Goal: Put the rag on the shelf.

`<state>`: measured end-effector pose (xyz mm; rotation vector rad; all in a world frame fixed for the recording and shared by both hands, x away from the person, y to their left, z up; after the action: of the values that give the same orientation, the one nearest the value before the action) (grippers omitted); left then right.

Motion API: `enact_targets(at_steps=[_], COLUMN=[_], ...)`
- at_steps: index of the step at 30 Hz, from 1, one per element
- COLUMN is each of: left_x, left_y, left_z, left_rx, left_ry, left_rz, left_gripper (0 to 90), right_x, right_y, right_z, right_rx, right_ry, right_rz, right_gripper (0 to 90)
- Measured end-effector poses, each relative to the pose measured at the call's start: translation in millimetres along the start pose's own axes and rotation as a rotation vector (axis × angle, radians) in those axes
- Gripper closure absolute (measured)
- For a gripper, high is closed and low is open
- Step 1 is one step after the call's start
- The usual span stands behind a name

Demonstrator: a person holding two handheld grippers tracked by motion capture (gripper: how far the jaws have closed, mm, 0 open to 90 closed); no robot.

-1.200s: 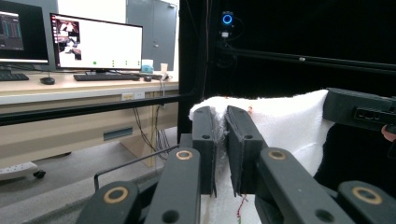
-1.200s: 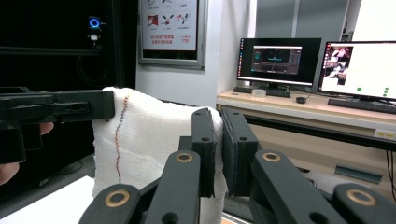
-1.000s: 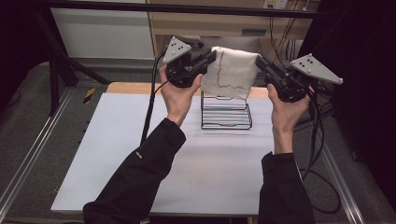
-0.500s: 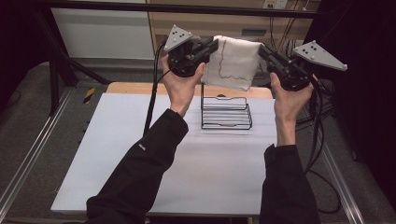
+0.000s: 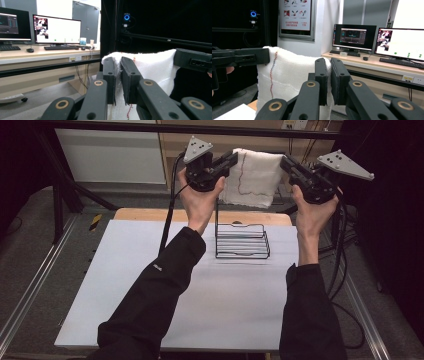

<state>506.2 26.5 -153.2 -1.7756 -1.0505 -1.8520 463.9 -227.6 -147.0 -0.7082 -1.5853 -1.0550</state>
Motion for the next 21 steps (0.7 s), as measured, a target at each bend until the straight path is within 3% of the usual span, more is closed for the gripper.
enact_targets(at_steps=[21], left_x=[-15.5], left_y=[21.8], left_z=[23.7], left_rx=[0.033], left_ry=[-0.007], left_rz=[0.023], left_gripper=[82.2], right_x=[-19.0], right_y=[31.3], right_z=[-15.3], right_rx=[0.001], right_ry=[0.010], right_rz=[0.040], right_gripper=[84.6])
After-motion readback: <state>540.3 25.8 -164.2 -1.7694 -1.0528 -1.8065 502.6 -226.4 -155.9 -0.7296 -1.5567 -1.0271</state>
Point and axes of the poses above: each handheld gripper's, and its own axes: y roughly forward along the jaws, x roughly out of its top, z roughly to its left, the point moved 1 cm from there along y, roughly forward along the jaws, and after that the axes turned 12 degrees about -z, right-handed, at the moved point
